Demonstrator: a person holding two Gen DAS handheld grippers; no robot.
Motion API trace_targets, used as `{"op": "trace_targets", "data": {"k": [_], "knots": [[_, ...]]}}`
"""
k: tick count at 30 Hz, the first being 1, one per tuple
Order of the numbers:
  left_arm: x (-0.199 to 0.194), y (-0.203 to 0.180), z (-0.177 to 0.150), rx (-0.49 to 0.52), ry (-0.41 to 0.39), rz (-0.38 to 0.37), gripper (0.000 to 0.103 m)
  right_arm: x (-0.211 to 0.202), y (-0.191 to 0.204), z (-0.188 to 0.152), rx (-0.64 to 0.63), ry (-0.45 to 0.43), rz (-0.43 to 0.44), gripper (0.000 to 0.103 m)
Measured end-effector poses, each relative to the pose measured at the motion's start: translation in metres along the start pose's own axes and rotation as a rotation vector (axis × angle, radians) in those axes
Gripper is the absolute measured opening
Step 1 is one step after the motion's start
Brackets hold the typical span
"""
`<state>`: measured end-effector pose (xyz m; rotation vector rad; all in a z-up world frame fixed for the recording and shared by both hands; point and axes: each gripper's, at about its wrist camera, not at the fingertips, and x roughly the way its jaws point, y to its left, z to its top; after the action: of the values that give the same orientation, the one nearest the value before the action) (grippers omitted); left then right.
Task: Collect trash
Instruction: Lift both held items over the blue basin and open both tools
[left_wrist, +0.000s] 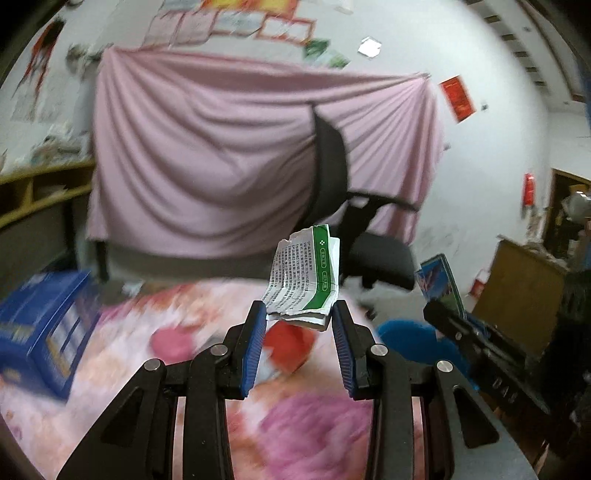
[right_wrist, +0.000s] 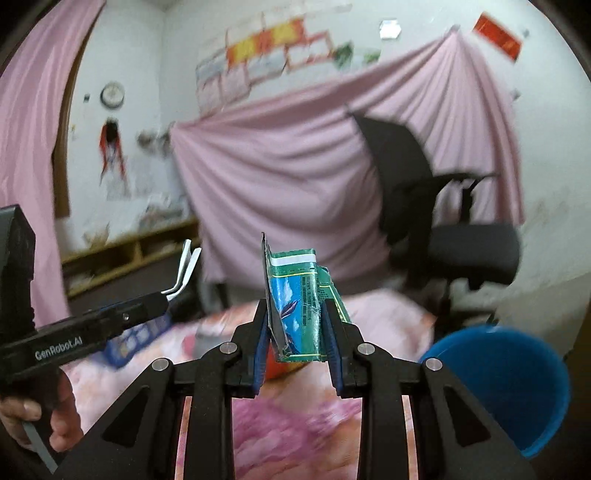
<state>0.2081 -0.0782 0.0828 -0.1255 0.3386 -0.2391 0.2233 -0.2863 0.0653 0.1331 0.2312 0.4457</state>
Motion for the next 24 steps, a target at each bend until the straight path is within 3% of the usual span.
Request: {"op": "trace_targets", "data": {"k": [4, 10, 24], "knots": [[0.007, -0.033, 0.015, 0.055, -0.053, -0.072, 0.032, -0.024, -0.018, 0.013, -0.004, -0.125, -0.086, 0.025], [0.039, -0.078, 0.021, 0.119, -0.030, -0.163, 0.032, -0.039, -0.054, 0.022, 0.040, -0.188, -0.199, 0.026], [0.141, -0.117, 0.015, 0.005, 0.238, -0.233, 0.032, -0.013, -0.145, 0.000, 0.316, 0.031, -0.290, 0.028]]}}
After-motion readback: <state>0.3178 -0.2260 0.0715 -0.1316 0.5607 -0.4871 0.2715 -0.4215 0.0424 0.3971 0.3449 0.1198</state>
